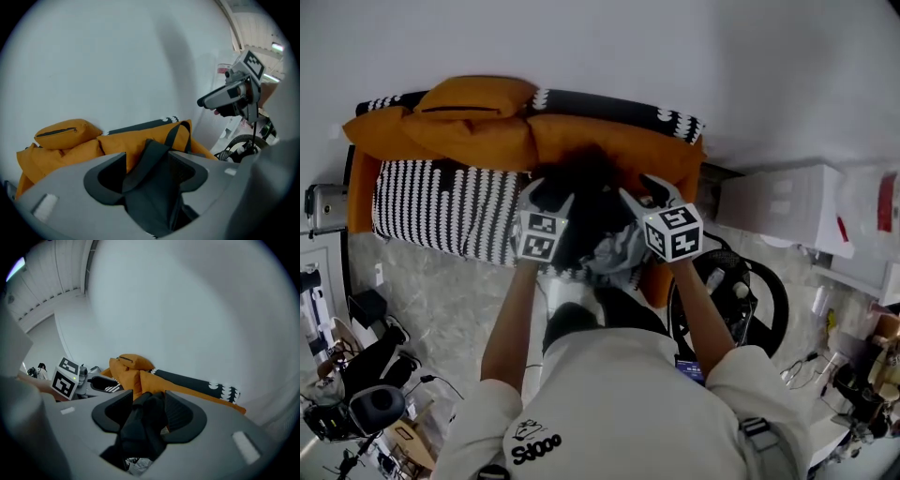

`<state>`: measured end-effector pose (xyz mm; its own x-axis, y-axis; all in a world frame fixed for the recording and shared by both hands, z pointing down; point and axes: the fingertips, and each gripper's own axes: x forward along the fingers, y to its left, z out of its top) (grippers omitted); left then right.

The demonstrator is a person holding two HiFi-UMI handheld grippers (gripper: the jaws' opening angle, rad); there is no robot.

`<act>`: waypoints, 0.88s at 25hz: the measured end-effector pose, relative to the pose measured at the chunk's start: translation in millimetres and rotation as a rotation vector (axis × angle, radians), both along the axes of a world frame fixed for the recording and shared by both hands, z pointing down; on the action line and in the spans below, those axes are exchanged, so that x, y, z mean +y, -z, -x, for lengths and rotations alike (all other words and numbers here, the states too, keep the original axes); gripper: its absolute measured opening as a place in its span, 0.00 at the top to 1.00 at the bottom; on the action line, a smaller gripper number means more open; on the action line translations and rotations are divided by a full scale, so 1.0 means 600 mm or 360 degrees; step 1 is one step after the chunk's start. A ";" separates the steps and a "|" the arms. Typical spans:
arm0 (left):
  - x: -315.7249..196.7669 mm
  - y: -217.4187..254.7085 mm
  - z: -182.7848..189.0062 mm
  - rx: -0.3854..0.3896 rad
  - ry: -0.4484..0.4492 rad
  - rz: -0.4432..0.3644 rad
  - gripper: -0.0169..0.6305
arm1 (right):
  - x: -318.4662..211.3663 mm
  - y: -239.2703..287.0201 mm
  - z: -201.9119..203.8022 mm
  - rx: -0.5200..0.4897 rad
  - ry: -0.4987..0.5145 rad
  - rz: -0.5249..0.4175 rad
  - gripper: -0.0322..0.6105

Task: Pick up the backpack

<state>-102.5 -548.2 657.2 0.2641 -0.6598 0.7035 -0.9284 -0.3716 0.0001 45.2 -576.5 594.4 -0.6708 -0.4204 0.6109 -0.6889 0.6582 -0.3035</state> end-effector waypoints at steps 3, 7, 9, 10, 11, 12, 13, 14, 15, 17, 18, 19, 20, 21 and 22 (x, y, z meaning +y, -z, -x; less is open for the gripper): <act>-0.014 -0.060 -0.007 -0.0044 -0.0038 0.0061 0.53 | -0.011 -0.035 0.009 0.0007 0.0008 0.0072 0.62; -0.030 -0.125 -0.015 -0.0128 -0.0092 0.0171 0.53 | -0.023 -0.084 0.028 0.0033 0.0075 0.0151 0.62; -0.033 -0.152 -0.017 -0.0153 -0.0096 0.0194 0.53 | -0.026 -0.106 0.038 0.0041 0.0098 0.0187 0.62; -0.034 -0.163 -0.016 -0.0153 -0.0079 0.0199 0.53 | -0.028 -0.115 0.043 0.0037 0.0097 0.0202 0.62; -0.035 -0.173 -0.013 -0.0147 -0.0050 0.0202 0.53 | -0.031 -0.122 0.048 0.0026 0.0087 0.0214 0.63; -0.037 -0.181 -0.010 -0.0136 -0.0015 0.0200 0.54 | -0.034 -0.128 0.052 0.0014 0.0075 0.0224 0.64; -0.040 -0.187 -0.006 -0.0123 0.0020 0.0195 0.55 | -0.036 -0.134 0.055 0.0007 0.0067 0.0234 0.64; -0.043 -0.192 -0.004 -0.0114 0.0049 0.0186 0.55 | -0.039 -0.140 0.057 0.0005 0.0064 0.0244 0.64; -0.046 -0.196 -0.003 -0.0111 0.0066 0.0176 0.55 | -0.042 -0.146 0.058 0.0006 0.0061 0.0253 0.64; -0.052 -0.202 -0.004 -0.0128 0.0065 0.0157 0.55 | -0.048 -0.154 0.058 0.0006 0.0049 0.0269 0.64; -0.055 -0.203 -0.007 -0.0142 0.0053 0.0149 0.55 | -0.051 -0.157 0.057 0.0008 0.0043 0.0275 0.64; -0.057 -0.205 -0.010 -0.0157 0.0039 0.0143 0.55 | -0.053 -0.160 0.056 0.0013 0.0042 0.0282 0.64; -0.060 -0.206 -0.012 -0.0167 0.0026 0.0137 0.55 | -0.055 -0.163 0.056 0.0023 0.0044 0.0289 0.64; -0.062 -0.208 -0.015 -0.0172 0.0020 0.0135 0.55 | -0.056 -0.167 0.055 0.0034 0.0046 0.0296 0.64; -0.065 -0.210 -0.017 -0.0171 0.0021 0.0134 0.55 | -0.058 -0.170 0.054 0.0043 0.0043 0.0297 0.64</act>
<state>-92.6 -587.0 783.1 0.1758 -0.6001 0.7804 -0.9296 -0.3620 -0.0690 12.8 -611.6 696.6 -0.6627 -0.2803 0.6945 -0.6814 0.6104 -0.4038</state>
